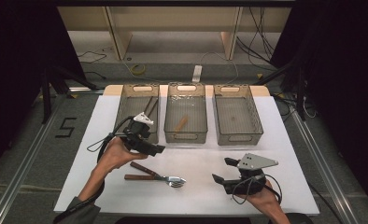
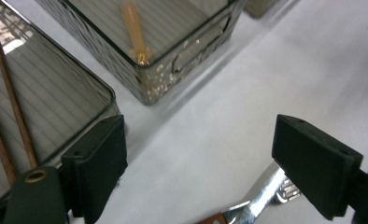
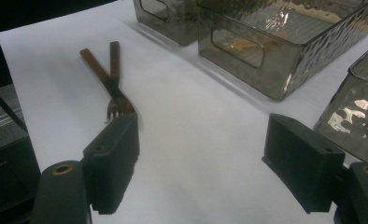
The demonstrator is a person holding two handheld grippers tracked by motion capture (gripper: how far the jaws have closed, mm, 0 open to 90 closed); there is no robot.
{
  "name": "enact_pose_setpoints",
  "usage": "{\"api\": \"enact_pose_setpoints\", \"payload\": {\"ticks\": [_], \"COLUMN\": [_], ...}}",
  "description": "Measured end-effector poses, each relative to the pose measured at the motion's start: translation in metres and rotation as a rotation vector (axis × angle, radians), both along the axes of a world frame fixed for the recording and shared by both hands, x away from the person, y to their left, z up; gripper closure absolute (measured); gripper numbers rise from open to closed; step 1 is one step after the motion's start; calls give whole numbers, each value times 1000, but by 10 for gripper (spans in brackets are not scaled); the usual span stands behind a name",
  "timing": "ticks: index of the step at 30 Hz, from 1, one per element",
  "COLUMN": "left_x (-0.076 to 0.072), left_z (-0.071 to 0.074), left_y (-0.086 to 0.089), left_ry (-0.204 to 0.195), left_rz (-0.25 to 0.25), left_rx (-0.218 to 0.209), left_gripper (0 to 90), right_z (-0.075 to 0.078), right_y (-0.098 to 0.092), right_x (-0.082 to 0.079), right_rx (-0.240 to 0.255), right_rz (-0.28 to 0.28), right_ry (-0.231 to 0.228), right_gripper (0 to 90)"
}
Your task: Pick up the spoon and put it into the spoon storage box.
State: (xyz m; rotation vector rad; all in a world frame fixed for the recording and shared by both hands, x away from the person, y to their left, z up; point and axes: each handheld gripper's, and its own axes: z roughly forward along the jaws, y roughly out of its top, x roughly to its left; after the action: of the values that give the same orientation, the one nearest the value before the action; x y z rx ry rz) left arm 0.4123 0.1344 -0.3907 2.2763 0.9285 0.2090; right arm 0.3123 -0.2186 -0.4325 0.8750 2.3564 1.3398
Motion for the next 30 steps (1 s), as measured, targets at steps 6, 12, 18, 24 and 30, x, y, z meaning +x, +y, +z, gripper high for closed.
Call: {"api": "enact_pose_setpoints", "payload": {"ticks": [6, 12, 18, 24, 30], "left_x": [-7, -14, -18, -21, -23], "left_z": [-5, -16, -23, -25, -28], "left_y": [2, 6, 9, 17, 26], "left_ry": [17, 51, 65, 76, 88], "left_rz": [-8, -15, -16, -8, 3], "left_rx": [30, 52, 68, 78, 91], "left_gripper": [165, 163, 162, 162, 163], "right_z": [-1, -1, -1, -1, -1], "right_y": [-1, -2, -2, -4, -3], "right_x": [1, 1, 0, -1, 0], "right_rx": [1, 3, 1, 1, -3], "right_rz": [1, -3, -5, -12, -14], "right_ry": [2, 3, 1, 3, 4], "right_gripper": [273, 273, 273, 273, 273]}}
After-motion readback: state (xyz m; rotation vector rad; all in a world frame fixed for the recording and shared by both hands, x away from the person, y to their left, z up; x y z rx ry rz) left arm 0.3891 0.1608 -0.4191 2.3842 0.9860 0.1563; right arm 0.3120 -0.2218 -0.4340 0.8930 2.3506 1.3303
